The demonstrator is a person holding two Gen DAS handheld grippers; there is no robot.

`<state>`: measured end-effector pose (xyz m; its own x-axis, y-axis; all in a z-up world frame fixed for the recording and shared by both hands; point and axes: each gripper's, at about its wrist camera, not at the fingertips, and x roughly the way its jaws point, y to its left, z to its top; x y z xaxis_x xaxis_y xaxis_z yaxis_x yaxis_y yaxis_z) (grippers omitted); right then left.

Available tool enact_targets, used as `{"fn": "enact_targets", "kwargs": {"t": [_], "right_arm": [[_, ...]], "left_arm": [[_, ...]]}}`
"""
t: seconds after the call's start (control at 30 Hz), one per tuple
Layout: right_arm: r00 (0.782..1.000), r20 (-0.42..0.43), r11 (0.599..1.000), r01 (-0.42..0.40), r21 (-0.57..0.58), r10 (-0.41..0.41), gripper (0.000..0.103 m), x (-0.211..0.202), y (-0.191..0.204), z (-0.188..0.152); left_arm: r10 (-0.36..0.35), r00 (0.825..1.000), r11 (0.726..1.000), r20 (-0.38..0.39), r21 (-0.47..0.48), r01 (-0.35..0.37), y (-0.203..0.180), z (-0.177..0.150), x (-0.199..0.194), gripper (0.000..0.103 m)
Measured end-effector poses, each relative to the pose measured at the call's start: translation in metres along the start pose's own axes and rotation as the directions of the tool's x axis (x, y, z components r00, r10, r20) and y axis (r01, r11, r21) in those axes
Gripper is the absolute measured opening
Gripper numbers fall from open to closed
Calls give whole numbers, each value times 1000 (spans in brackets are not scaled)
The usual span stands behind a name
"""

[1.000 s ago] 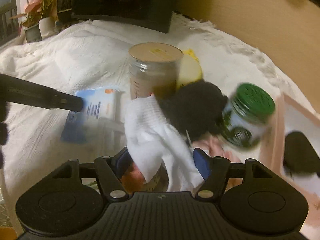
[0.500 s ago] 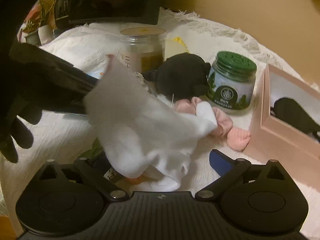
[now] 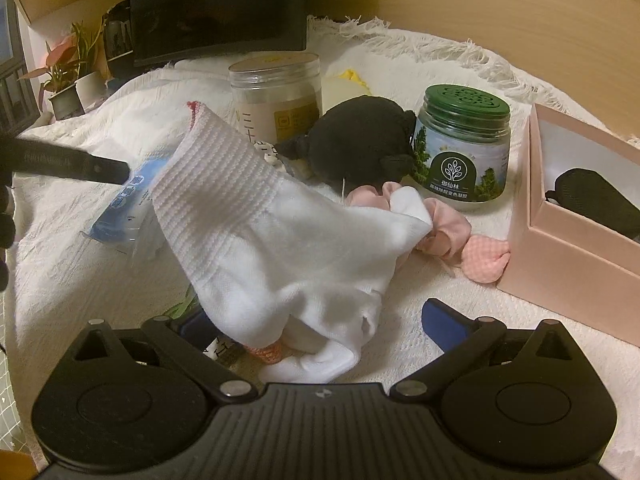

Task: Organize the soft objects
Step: 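Close the left tool on the blue wet-wipes pack and lift it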

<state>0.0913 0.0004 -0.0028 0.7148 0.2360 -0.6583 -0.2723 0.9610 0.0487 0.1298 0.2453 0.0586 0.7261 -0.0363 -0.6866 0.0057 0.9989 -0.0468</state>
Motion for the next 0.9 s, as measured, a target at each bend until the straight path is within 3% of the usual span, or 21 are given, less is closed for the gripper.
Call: {"fn": "enact_targets", "kwargs": {"t": [0.1,0.17,0.23,0.33,0.4,0.63,0.73,0.77,0.9], "right_arm": [[1000,0,1000,-1,1,1,103,0,0,0],[1000,0,1000,-1,0,1,103,0,0,0],[1000,0,1000,-1,1,1,103,0,0,0],[1000,-1,1000,-2,1,2,103,0,0,0],[1000,-2,1000,-3,3,3,103,-1,0,0],[1000,-3,1000,-3,4,3,103,0,1,1],[1000,-2,1000,-4,4,4,103,0,1,1],[1000,-2,1000,-4,4,4,103,0,1,1],[1000,-2,1000,-5,5,5,103,0,1,1]], "left_arm": [[-7,999,997,-37,-73,5,3,8,10,26],[-51,996,994,-78,-100,43,-2,12,20,26],[-102,986,993,-128,-80,93,-14,11,29,26],[-141,981,990,-131,5,143,-35,9,31,27],[-156,979,987,-132,2,158,-39,11,33,27],[-126,984,989,-128,56,134,-44,11,28,28],[13,996,994,-85,111,-4,-40,12,21,28],[39,995,994,-97,102,-29,-36,14,22,28],[26,984,997,-175,74,-13,-32,19,34,28]]}}
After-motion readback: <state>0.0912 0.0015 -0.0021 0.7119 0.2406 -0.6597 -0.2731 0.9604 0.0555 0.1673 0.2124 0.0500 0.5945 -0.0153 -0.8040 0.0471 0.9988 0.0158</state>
